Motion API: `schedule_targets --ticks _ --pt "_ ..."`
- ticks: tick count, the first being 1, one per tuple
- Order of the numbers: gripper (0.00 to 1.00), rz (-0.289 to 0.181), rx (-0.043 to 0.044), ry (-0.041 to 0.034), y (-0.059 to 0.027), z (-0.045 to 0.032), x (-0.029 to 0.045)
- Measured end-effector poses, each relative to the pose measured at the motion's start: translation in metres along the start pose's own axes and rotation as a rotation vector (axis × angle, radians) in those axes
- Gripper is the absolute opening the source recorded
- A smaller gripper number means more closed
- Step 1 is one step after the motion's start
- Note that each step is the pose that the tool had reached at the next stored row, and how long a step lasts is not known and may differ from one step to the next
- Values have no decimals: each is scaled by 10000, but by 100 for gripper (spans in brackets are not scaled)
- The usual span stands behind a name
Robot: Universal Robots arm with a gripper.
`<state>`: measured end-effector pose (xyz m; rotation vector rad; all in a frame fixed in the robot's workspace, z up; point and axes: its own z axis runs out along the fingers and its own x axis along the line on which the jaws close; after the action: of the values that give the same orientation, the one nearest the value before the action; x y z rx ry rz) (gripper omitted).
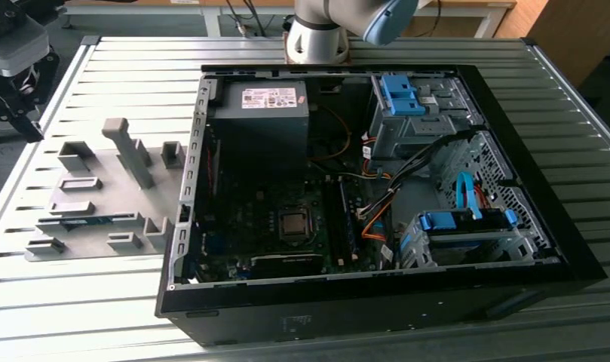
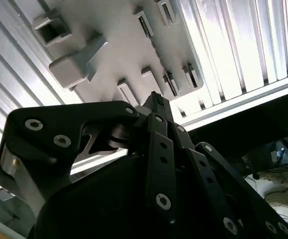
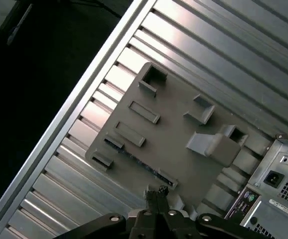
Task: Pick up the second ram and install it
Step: 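Pick up the second ram and move it above second insertion slot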
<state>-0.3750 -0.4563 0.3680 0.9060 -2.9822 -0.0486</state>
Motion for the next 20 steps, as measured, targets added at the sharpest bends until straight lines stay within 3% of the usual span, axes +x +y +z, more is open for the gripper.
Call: schedule_targets --ticks 13,18,20 --pt "11 -2319 33 87 1 9 2" --pt "11 -3004 43 111 3 10 5" --pt "11 -3068 44 114 3 10 5"
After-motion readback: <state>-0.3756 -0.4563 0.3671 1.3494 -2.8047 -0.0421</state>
